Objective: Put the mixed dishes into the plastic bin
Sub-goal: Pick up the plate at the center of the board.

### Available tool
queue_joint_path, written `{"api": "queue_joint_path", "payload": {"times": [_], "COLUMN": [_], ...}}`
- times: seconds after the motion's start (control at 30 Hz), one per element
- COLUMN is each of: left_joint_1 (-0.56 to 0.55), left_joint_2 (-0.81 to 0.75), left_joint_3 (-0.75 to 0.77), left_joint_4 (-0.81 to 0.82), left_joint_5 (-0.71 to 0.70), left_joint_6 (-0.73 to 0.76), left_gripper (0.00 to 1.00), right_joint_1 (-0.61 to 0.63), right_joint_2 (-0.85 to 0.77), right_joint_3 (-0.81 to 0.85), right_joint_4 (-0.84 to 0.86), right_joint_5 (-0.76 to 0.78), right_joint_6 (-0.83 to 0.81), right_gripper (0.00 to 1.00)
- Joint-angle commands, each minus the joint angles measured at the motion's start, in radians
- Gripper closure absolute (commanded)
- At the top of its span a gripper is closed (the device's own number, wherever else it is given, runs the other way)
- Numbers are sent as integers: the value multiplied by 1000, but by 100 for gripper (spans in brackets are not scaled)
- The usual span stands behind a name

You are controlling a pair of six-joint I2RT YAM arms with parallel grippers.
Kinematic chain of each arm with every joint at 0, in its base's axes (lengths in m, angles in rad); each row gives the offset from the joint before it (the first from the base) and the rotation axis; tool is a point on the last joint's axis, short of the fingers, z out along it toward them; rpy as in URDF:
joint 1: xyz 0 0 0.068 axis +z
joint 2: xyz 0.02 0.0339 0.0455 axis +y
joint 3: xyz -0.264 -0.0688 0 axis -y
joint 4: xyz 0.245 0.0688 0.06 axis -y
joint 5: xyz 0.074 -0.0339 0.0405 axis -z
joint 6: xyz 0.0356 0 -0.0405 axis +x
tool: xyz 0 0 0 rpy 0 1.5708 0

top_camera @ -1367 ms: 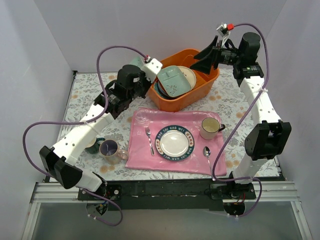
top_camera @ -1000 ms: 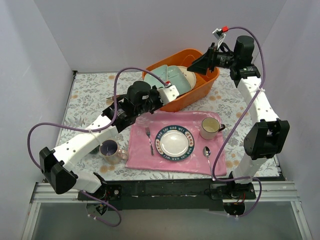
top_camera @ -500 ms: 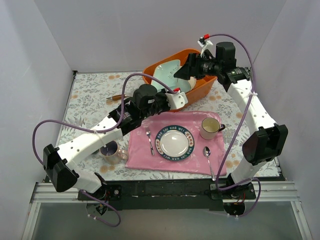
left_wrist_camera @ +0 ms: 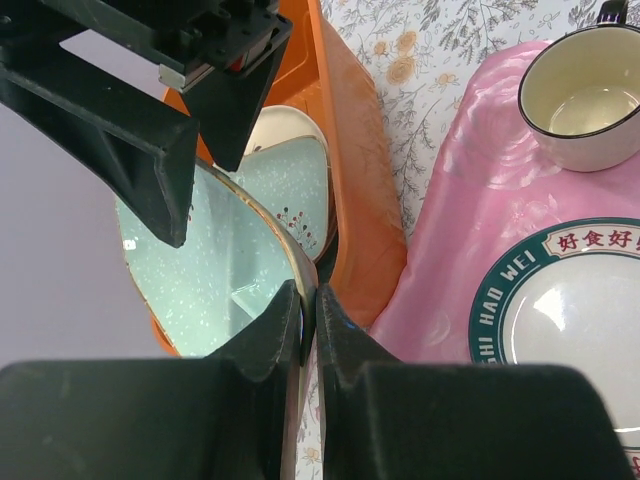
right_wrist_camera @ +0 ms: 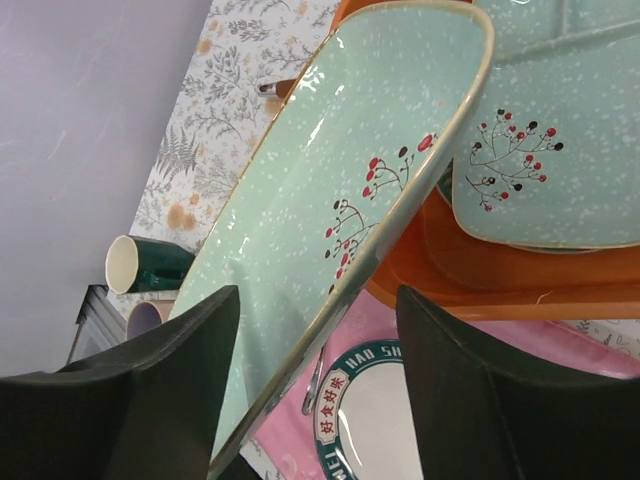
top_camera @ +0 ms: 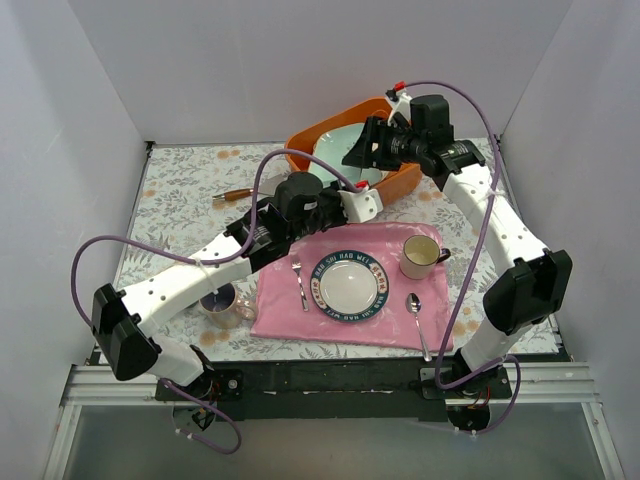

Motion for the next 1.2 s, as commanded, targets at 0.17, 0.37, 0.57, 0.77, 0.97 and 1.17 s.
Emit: {"api": "queue_joint_path", "payload": {"times": [0.17,0.37,0.57,0.77,0.97,1.17], "left_joint_1": [-10,-10,-10,-10,-3,62], "left_joint_2": [-25,-21,-36,-70,-108,-120], "left_joint_3": [15,13,2,-21,-19,28], "left_joint_4": [140,140,162,189,192,98], "left_joint_5": [-35,-40,-34,-57,-127,-147], "left_joint_6": [60,52,-38,-193,-325,-518], "left_gripper": [100,100,75,23,2,2], "right_joint_1": [12,11,-17,-61,-97,-109], "right_joint_2": [-55,-56,-38,10,74,151], "right_joint_3": [5,-19,24,79,148,228], "right_joint_4": [10,34,80,118,138,145], "right_joint_5": [75,20,7,-26,-31,-26], "right_joint_6": [21,35,22,-19,-69,-134], "right_gripper": [61,99,99,99,99,99]}}
